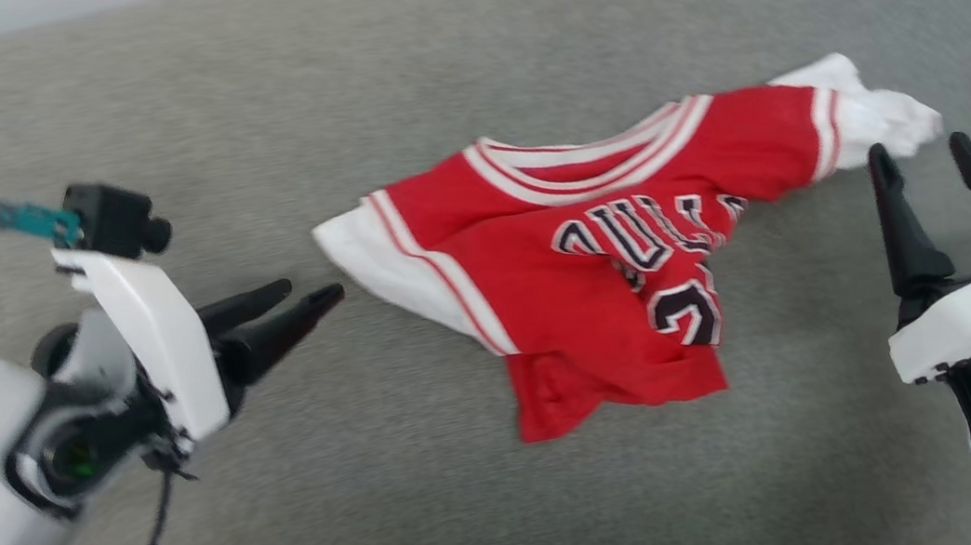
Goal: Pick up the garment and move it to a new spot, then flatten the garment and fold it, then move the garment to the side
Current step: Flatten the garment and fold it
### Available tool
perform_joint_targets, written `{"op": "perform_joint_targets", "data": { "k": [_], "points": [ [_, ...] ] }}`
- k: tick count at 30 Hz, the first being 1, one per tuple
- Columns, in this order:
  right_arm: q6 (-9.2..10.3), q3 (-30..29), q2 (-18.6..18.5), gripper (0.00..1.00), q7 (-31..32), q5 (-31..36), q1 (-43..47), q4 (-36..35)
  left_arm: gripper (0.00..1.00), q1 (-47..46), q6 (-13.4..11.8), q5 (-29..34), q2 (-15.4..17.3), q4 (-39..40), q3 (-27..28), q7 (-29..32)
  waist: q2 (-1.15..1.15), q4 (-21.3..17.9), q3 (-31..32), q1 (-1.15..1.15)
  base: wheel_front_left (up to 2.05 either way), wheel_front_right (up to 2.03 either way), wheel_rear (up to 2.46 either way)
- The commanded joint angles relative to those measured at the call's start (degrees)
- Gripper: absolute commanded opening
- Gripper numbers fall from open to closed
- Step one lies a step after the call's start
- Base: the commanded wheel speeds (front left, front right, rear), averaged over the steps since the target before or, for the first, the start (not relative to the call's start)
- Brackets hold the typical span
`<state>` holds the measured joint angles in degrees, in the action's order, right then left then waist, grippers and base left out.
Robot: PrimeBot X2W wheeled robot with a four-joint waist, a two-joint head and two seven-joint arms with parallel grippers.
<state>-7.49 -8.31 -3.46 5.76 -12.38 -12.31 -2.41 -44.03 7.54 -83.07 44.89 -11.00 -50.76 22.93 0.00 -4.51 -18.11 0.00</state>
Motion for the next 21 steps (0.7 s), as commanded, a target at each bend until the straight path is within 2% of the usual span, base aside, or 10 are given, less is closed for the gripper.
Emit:
{"op": "perform_joint_targets", "data": {
  "k": [1,4,8,13,15,16,21],
  "points": [
    [0.00,-0.3,0.4,1.00,-0.9,-0.5,0.3,-0.2,1.00,-1.7,-0.1,-3.3,-0.1,-1.0,0.4,2.5,0.00,-3.2,-2.6,0.00,0.00,0.00,0.00],
    [0.00,0.2,0.6,1.00,-1.8,-1.0,0.1,0.2,1.00,-3.8,-0.1,-5.5,0.5,-3.4,0.5,6.6,0.00,-5.2,-4.1,0.00,0.00,0.00,0.00],
    [0.00,1.1,0.5,1.00,-3.2,-3.0,-0.6,1.5,1.00,-4.9,-0.1,-5.3,-0.4,-7.5,-0.2,8.0,0.00,-7.2,-5.7,0.00,0.00,0.00,0.00],
    [0.00,1.3,0.5,1.00,-4.7,-4.0,-1.2,2.6,1.00,-4.4,-0.1,-8.6,-1.4,-9.6,0.7,10.0,0.00,-8.6,-6.6,0.00,0.00,0.00,0.00],
    [0.00,1.0,0.5,1.00,-5.0,-4.1,-1.3,2.8,0.38,-4.8,-0.1,-6.4,-0.9,-9.2,-0.1,9.7,0.00,-8.6,-6.8,0.00,0.00,0.00,0.00],
    [0.00,0.8,0.5,1.00,-5.3,-4.2,-1.3,2.9,0.01,-4.7,-0.1,-6.7,-0.9,-9.3,0.0,9.4,0.00,-8.5,-6.8,0.00,0.00,0.00,0.00],
    [0.00,0.4,0.5,1.00,-5.8,-4.3,-1.2,3.8,0.00,-5.4,-0.1,-7.0,0.2,-7.9,2.2,7.6,0.00,-7.0,-5.9,0.00,0.00,0.00,0.00]
  ]
}}
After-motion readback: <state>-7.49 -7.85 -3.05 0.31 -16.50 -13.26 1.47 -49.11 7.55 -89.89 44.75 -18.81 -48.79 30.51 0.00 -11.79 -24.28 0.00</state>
